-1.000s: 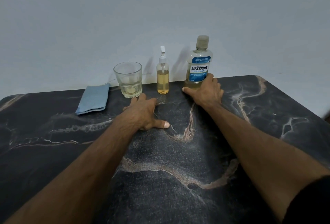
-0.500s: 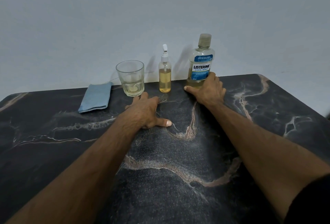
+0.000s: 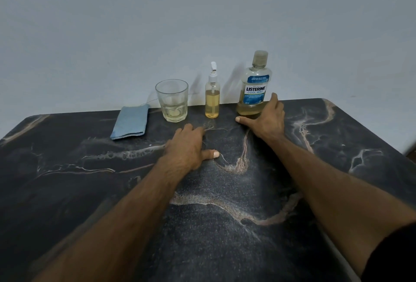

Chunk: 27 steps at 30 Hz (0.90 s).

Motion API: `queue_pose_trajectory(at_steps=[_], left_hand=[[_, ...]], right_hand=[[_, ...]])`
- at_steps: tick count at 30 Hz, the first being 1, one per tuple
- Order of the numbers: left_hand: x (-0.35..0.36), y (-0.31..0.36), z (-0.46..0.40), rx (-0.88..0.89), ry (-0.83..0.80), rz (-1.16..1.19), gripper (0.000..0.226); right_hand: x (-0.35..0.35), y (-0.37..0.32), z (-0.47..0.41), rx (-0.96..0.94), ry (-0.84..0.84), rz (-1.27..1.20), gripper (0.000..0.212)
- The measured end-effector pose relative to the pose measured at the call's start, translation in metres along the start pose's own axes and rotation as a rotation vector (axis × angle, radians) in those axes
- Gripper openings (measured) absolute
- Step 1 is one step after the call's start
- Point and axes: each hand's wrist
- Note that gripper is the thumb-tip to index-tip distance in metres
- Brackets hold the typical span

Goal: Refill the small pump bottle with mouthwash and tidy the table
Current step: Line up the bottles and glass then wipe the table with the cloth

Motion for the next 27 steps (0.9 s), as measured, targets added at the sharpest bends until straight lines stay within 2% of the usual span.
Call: queue_pose_trajectory(at_steps=[2,4,8,12,15,20,24,27], left_hand=[[0.003,-0.001,0.011,0.021,0.018,0.039,0.068],[0.003,-0.005,0.024,0.030,0.029,0.061,0.061],[-0.009,-0.025,0.050,0.019,0.094,0.009,0.053],[-0.021,-0.058,0.071,-0.061,0.100,0.011,0.052],[-0.023,-0.080,0.081,-0.100,0.078,0.016,0.054],[-0.023,-0.116,0.088,-0.129,0.089,0.047,0.051],[-0.020,-0.131,0.090,-0.111,0.124,0.073,0.045],[-0.018,-0.133,0.087,-0.083,0.139,0.052,0.041]], right_hand=[[-0.006,0.000,0.010,-0.013,-0.033,-0.027,0.125],[-0.009,-0.001,0.021,-0.042,-0.039,-0.032,0.112],[-0.008,-0.024,0.051,-0.190,0.071,-0.104,0.062],[0.012,-0.071,0.079,-0.449,-0.092,-0.006,0.033],[0.037,-0.109,0.097,-0.659,-0.228,0.127,0.038],[0.081,-0.167,0.110,-0.859,-0.381,0.285,0.053],[0.107,-0.193,0.107,-0.872,-0.544,0.441,0.052],[0.120,-0.198,0.103,-0.849,-0.541,0.549,0.038]])
Point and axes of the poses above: each hand's wrist, its own z-axis away from the middle knuckle, its own x-axis out of the palm, y = z × x, and after that the axes turned 3 degrees about -y, right-handed
